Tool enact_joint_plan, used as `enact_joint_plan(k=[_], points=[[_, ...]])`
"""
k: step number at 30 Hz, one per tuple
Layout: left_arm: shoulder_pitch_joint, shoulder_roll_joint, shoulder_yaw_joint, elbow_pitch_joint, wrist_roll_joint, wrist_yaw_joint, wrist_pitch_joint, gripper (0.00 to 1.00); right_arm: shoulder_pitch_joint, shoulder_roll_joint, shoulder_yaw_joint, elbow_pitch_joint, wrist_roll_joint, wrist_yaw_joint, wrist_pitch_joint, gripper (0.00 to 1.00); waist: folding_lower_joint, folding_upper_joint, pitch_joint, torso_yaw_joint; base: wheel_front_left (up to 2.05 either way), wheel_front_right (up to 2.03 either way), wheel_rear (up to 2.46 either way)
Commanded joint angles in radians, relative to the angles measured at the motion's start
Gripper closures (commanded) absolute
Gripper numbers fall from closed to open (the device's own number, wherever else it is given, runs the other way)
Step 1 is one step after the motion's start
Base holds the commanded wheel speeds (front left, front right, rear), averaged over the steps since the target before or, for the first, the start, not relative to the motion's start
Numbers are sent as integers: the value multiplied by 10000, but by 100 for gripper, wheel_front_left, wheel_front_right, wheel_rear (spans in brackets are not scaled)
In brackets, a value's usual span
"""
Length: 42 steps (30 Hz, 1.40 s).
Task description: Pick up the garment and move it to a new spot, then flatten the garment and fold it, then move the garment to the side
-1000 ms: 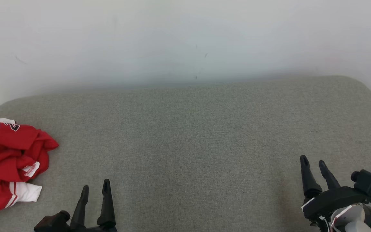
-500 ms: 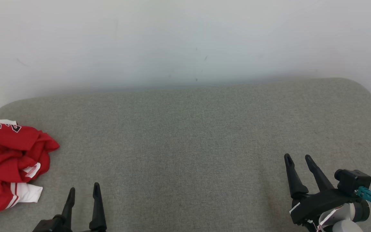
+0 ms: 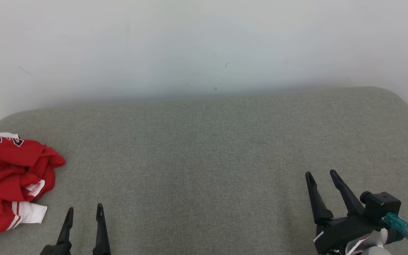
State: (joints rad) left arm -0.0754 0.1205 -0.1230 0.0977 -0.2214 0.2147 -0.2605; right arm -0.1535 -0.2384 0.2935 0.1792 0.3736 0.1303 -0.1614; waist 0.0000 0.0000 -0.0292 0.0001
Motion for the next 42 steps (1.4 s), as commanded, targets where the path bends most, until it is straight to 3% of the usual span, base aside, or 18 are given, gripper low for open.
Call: enact_joint_plan(k=[1,25,42], points=[[143,85,77,-118,269,81,-19,0,17,-74,141,-133,-188,6,-140,0,0,0,-10,0,0,0,0],[615,550,433,-470,1971,60,-22,0,480,3,1115,-779,-1588,7,-1044,0,0,0,-250,0,0,0,0],[807,435,760,-587,1478,-232,-22,0,717,66,741,-781,-1486,7,-1062,0,0,0,-402,-46,0,0,0]])
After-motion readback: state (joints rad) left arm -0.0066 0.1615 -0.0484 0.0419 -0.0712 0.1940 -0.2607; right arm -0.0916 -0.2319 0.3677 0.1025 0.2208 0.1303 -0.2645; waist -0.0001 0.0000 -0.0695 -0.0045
